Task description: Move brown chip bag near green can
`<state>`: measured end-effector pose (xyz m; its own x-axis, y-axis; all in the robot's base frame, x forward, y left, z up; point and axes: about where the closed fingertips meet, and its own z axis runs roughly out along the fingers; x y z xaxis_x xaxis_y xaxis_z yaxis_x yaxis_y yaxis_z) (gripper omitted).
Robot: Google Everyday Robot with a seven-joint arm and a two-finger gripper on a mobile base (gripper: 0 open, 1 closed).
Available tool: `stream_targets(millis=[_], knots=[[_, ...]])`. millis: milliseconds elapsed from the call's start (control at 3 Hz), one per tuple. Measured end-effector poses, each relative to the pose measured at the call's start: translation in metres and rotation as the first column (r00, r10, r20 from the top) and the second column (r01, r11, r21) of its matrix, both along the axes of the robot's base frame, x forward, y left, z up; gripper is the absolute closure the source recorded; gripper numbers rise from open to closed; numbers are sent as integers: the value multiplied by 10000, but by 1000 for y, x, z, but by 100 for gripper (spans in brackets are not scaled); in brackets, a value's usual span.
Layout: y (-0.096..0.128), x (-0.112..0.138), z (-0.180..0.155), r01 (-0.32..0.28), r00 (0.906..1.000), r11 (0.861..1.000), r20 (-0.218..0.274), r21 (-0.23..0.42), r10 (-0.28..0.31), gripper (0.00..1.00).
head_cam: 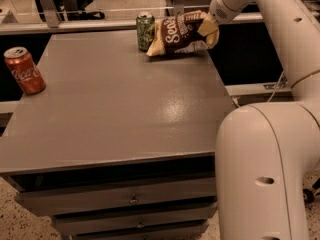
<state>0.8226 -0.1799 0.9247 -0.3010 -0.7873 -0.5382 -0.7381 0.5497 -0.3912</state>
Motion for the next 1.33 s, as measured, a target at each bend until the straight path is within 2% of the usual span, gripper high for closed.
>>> stream_targets(millis=[667,1333], knots=[[15,3,-11,-173,9994,9991,-286,380,184,100],[17,2,-26,-177,9972,9978,-719,632,223,52]])
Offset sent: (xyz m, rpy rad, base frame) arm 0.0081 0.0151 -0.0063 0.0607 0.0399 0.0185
